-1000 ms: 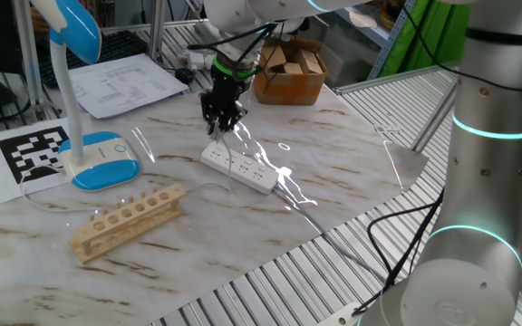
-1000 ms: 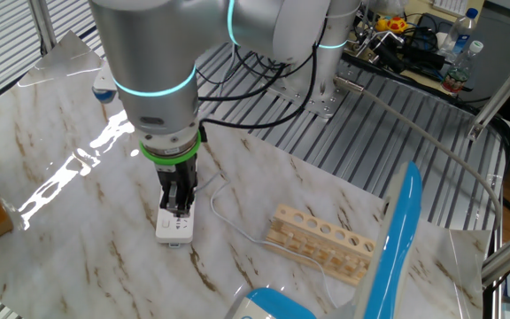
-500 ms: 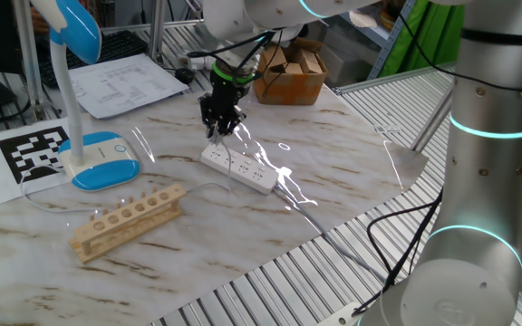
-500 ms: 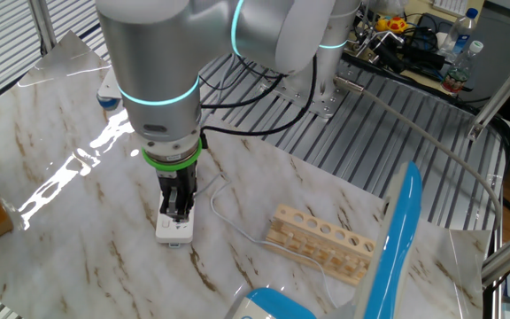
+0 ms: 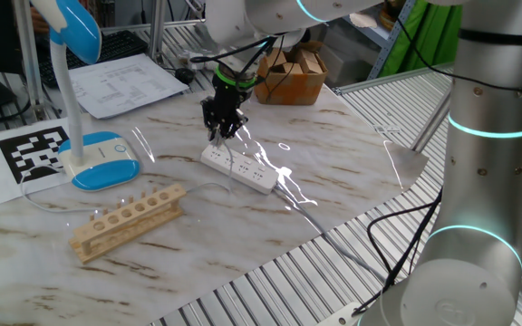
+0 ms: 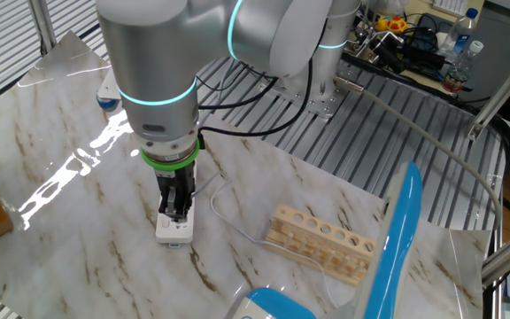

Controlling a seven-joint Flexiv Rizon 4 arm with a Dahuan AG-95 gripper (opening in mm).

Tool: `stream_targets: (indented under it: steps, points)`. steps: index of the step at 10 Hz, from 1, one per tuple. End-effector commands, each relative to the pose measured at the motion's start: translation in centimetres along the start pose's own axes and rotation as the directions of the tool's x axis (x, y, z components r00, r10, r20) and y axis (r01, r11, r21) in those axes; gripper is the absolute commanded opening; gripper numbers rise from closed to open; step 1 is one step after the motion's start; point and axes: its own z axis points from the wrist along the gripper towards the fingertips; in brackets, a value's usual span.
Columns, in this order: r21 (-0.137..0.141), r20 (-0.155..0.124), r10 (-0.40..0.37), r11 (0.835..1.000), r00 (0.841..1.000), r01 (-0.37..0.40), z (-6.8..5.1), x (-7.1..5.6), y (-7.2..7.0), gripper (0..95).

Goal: Plug in the power cord of the desk lamp, turn on the socket, and light up the desk lamp

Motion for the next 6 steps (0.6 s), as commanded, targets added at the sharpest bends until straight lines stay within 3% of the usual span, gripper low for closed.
stream_targets:
  steps: [1,6]
  points:
    - [-0.001,-0.016,-0.006,1.0,1.0,0.006,0.45,-0.11,-0.08,0.0]
    - [0.021,0.0,-0.035,0.999,0.999,0.035,1.25,-0.07,-0.23,0.0]
